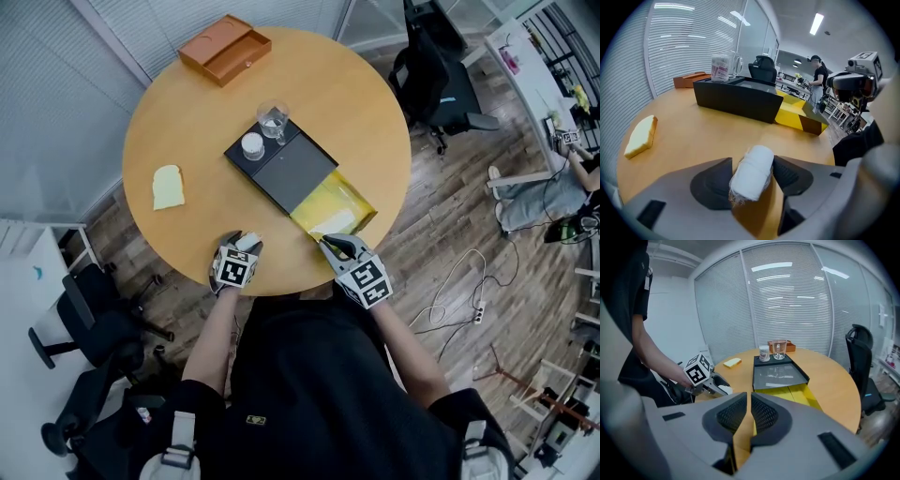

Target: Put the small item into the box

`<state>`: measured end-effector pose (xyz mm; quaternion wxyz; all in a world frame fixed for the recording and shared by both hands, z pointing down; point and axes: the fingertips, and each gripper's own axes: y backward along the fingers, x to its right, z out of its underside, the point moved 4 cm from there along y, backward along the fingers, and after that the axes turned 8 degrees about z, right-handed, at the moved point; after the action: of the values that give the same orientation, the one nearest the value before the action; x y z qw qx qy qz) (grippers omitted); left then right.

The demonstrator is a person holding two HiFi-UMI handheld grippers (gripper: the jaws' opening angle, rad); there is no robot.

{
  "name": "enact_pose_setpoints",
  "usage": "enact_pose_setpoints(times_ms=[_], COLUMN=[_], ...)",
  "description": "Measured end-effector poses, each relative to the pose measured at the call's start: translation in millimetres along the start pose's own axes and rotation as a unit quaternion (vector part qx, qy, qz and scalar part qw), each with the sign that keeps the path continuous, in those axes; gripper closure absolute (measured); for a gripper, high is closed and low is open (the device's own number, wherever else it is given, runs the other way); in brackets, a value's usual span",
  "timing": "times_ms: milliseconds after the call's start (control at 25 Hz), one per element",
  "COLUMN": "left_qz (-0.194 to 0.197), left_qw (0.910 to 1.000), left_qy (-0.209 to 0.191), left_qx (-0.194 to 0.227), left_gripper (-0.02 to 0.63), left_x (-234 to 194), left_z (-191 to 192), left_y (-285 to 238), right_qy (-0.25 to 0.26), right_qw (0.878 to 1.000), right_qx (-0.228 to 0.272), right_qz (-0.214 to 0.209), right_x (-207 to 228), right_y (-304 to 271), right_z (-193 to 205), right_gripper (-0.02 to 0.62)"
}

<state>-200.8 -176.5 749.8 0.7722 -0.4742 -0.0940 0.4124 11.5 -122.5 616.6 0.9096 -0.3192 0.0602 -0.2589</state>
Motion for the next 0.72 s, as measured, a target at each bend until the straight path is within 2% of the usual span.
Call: enact_pose_setpoints(times_ms=[120,480,720], left_qz=[-0.003,-0.02,-0.028], left_qw=[0.9999,0.998,0.9963], left_qy=[0.007,0.058,0.077], left_qx=[-0.008,0.013,0.029], left_gripper=[0.336,0.339,0.341], left_x=[6.0,32.1,56.5], left_z=[-0.7,5.9,-9.0], left_y=[4.5,2.5,-0.4], right_qy=[0.004,0.029,0.045], right_qw=[1.0,0.998,0.996], right_qx=[-0.004,-0.006,-0.01], right_qz=[-0.011,-0.047,-0.072], right_x=[2.5,23.4,40.8], right_y=[0.6,1.7,8.3], right_z=[1.7,1.8,2.1], right_gripper=[0.572,0.572,0.572])
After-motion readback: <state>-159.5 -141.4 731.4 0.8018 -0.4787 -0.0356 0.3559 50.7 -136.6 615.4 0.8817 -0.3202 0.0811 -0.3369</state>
